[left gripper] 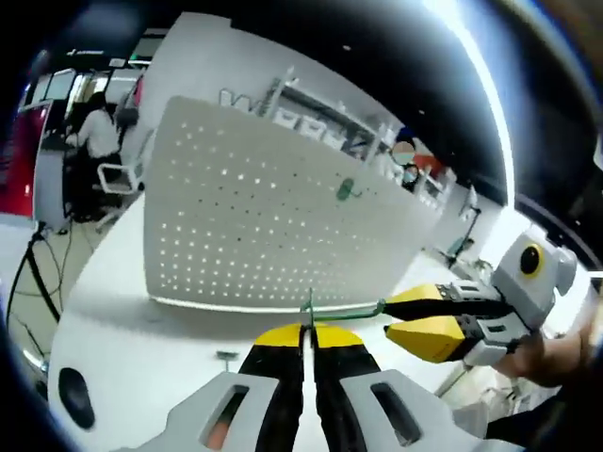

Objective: Insert the hook assembly into the mounting plate slot until the hook locks in place.

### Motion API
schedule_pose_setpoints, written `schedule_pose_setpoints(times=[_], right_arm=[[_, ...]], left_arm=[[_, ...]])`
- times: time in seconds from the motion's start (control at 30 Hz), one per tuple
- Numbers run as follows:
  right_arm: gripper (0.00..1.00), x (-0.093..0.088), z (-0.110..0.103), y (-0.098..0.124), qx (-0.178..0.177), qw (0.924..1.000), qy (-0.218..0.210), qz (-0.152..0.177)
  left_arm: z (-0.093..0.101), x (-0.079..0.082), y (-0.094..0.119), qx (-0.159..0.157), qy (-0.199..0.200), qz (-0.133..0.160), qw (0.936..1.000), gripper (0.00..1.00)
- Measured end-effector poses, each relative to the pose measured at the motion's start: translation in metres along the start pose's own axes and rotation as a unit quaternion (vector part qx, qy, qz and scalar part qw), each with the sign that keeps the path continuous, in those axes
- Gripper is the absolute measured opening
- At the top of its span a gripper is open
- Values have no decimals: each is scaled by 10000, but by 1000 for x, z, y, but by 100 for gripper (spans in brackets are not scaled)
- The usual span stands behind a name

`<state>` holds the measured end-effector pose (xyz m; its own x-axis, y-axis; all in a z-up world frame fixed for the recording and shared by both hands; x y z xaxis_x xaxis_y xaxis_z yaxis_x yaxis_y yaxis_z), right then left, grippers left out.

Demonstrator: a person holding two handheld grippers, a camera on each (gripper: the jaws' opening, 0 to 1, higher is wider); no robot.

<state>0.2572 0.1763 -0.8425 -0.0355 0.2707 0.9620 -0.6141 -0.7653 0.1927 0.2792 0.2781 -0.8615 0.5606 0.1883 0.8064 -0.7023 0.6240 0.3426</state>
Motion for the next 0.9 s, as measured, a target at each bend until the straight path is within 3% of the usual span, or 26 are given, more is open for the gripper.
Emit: schedule_pose_setpoints(times=[0.13, 0.2, 0.27, 0.53, 0.9], right_arm=[[9, 0, -2, -1, 49, 10000, -21, 2], [8, 1, -2, -2, 74, 10000, -62, 16], [7, 0, -2, -3, 101, 9999, -59, -5], [6, -8, -8, -4, 152, 9996, 139, -189], [5, -10, -8, 1, 185, 9998, -67, -106]], left_arm=[[3, -5, -1, 62, -506, -207, 9985, 1], [5, -7, -2, -109, -393, -137, 9991, 1], [5, -12, -3, -202, -36, -145, 9997, 1], [8, -16, -2, -429, -87, -164, 9989, 2], [12, -22, 0, -552, -61, -283, 9981, 2]])
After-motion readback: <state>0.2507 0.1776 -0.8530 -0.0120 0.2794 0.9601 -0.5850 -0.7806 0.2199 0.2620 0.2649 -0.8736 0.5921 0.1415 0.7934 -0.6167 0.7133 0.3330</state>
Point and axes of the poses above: the point that each gripper's makers call its tool centre point, and the gripper's own axes: y roughly backward along the fingers, z roughly to its right, x roughly out of its top, the point moved 6 cm from there along y, roughly backward along the fingers, and after that the axes turned 7 degrees about y, right-handed, at the moved point
